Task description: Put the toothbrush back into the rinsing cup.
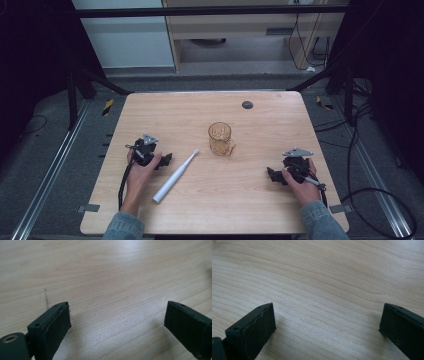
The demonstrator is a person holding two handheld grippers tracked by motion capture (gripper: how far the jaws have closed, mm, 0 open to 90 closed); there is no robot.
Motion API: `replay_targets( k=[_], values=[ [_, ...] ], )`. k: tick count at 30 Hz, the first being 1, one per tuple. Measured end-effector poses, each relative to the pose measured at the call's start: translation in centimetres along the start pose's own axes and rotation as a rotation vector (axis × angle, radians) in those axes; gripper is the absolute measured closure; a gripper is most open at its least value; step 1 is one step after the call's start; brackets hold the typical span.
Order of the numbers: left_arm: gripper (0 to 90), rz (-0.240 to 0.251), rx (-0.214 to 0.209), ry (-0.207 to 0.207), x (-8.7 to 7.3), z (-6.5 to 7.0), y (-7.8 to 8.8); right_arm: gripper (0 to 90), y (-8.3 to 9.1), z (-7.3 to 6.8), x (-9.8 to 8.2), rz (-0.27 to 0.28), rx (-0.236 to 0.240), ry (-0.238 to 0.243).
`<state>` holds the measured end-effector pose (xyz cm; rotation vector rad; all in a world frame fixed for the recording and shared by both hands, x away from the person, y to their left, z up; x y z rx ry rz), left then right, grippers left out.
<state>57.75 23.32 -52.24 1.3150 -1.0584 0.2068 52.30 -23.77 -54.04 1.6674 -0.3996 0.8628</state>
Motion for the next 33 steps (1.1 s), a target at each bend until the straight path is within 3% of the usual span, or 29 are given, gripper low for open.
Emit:
replay_targets(
  k=[5,9,14,17,20,22,25,29,30,33],
  values=[
    [6.1,0.029,-0.021,-0.032,0.7,1.1,1.8,0.4,0.0,0.0,0.0,-0.001,0.003,0.001],
    [7.0,0.018,-0.027,-0.039,1.3,1.8,3.5,0.3,0.0,0.0,0.0,-0.002,0.007,0.003],
    [9.6,-0.044,-0.003,-0.028,1.4,2.0,5.0,0.4,0.0,0.0,0.1,-0.002,0.003,0.004],
    [9.6,-0.087,-0.032,-0.025,1.6,2.4,5.8,0.3,-0.1,0.0,0.1,-0.002,0.006,0.004],
    [8.0,-0.131,0.014,-0.094,1.8,3.3,5.9,0.4,-0.1,0.0,0.1,-0.002,0.006,0.006],
    [8.1,-0.131,-0.027,-0.099,1.9,4.3,5.8,0.4,-0.1,0.0,0.1,-0.002,0.005,0.006],
    [8.2,-0.144,-0.024,-0.13,2.2,5.1,5.5,0.5,0.0,0.0,0.1,-0.001,0.004,0.004],
    [9.8,-0.118,-0.115,-0.089,3.2,5.8,5.5,0.5,0.0,0.0,0.1,-0.001,0.004,0.005],
    [10.1,-0.126,-0.137,-0.095,3.4,6.1,5.6,0.5,0.0,0.0,0.1,-0.001,0.004,0.005],
    [10.7,-0.154,-0.136,-0.118,3.7,6.4,5.7,0.5,0.0,0.0,0.1,-0.001,0.004,0.005]
  ],
)
Point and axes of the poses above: each handheld gripper's, and its own axes: y roughly backward along the jaws, x roughly out of its top, z roughly to its right, the point moved 4 cm from there along -y, roughly forward along the jaws, and after that the axes turned 6 degrees about -y, right-handed, at the moved point
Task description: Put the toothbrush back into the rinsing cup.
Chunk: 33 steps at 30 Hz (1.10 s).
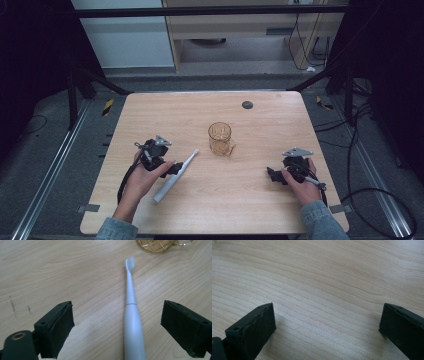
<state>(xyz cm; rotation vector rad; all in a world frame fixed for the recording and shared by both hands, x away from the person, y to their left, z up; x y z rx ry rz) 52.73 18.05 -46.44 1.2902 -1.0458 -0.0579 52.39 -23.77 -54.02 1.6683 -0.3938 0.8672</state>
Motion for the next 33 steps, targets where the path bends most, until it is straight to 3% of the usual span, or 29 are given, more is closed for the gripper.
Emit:
replay_targets(
  k=[2,5,11,15,26,30,33],
  values=[
    [10.7,0.001,-0.037,-0.011,0.4,0.5,0.3,0.4,0.0,0.0,0.0,-0.003,0.002,-0.006],
    [10.6,-0.04,0.007,-0.061,0.5,0.9,0.4,0.4,0.0,0.0,0.0,-0.004,0.01,-0.005],
    [10.5,-0.066,0.017,-0.058,0.4,0.9,0.6,0.6,0.0,0.0,0.0,-0.005,0.005,-0.004],
    [9.6,-0.085,0.025,-0.08,0.6,0.7,0.8,0.6,0.0,-0.1,0.0,-0.004,0.006,-0.006],
    [10.1,-0.151,0.01,-0.08,1.1,0.3,0.7,0.5,0.0,0.0,0.0,-0.003,0.011,-0.002],
    [14.1,-0.174,0.008,-0.098,1.2,0.7,0.5,0.5,0.0,0.0,0.0,-0.004,0.011,-0.003],
    [20.3,-0.239,-0.028,-0.142,0.9,1.6,-0.4,0.5,0.0,0.0,0.0,-0.004,0.011,-0.003]
  ],
)
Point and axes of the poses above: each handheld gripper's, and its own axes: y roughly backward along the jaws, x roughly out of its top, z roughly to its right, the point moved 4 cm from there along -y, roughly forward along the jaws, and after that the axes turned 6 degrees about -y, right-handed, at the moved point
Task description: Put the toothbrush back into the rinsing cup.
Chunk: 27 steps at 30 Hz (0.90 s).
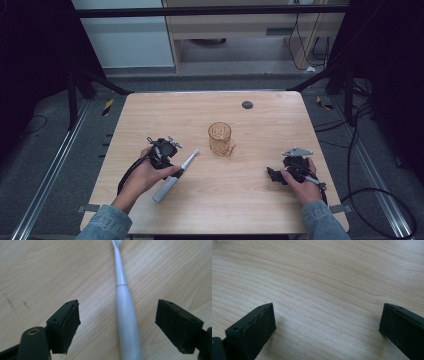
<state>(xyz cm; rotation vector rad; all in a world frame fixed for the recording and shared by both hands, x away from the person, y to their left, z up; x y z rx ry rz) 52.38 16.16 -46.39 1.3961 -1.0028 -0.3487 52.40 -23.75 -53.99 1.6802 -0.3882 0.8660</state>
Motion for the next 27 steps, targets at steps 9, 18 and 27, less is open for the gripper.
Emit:
replay_targets(
  k=[9,18,27],
  values=[
    [36.4,-0.064,-0.059,-0.025,0.3,0.6,-2.2,0.5,0.0,0.0,0.0,0.001,-0.003,-0.008],
    [47.0,-0.124,-0.093,-0.021,-0.3,0.2,-3.5,0.4,0.0,0.0,0.0,0.0,-0.003,-0.009],
    [52.8,-0.127,-0.113,-0.019,0.1,0.3,-3.8,0.4,0.0,0.0,0.0,-0.001,-0.003,-0.009]
  ],
)
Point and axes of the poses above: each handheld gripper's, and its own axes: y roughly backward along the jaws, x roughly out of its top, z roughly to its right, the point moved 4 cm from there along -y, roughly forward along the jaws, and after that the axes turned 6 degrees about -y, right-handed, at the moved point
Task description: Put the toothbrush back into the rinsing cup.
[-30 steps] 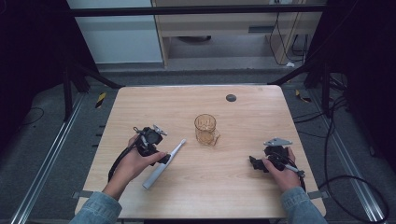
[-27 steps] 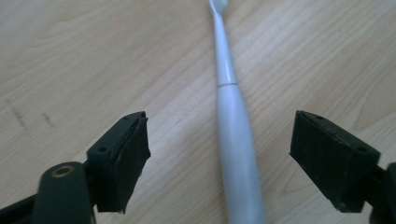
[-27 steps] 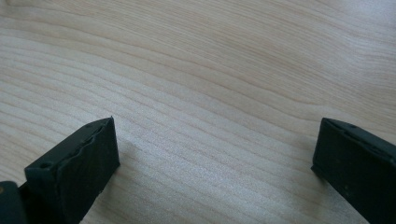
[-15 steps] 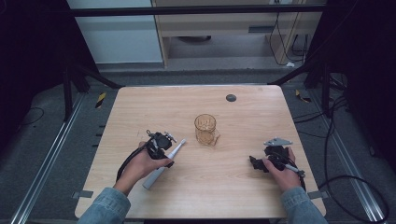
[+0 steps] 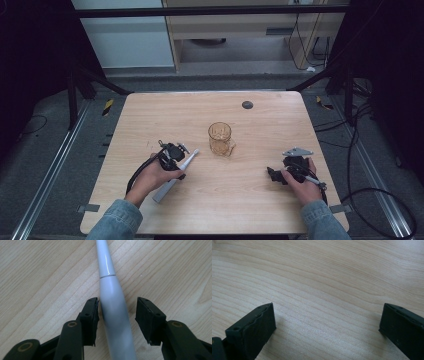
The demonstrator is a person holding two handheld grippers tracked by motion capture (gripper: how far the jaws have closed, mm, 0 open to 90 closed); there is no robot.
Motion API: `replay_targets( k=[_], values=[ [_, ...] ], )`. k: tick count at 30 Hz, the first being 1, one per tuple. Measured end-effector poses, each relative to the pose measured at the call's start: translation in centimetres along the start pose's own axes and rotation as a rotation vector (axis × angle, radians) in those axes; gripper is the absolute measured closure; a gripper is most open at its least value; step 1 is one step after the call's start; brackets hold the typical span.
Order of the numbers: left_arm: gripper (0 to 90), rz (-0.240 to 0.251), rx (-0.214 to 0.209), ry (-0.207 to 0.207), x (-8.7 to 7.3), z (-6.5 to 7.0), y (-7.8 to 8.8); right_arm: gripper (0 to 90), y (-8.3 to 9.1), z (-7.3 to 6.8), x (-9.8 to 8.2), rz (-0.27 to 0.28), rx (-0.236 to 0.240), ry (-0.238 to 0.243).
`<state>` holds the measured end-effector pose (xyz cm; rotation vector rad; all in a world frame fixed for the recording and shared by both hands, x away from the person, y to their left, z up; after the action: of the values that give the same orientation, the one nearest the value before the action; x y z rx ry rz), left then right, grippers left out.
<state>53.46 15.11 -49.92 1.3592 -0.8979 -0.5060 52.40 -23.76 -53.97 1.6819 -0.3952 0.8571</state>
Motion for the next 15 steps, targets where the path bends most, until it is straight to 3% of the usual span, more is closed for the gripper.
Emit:
replay_targets(
  k=[7,15],
  values=[
    [54.3,-0.003,-0.015,0.019,-0.33,-0.39,-0.4,0.4,0.0,0.0,0.0,0.0,0.0,0.0],
    [66.1,0.01,-0.006,0.021,-0.26,-0.41,-0.33,0.4,-0.04,0.04,0.0,0.003,-0.003,0.006]
  ],
)
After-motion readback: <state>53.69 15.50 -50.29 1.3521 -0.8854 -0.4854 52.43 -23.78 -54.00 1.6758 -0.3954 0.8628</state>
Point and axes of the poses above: each handheld gripper's, and its own axes: y roughly backward along the jaws, x roughly out of its top, z roughly to its right, the point moved 4 cm from there along -y, roughly forward along the jaws, and after that the axes turned 6 degrees about -y, right-handed, at the moved point
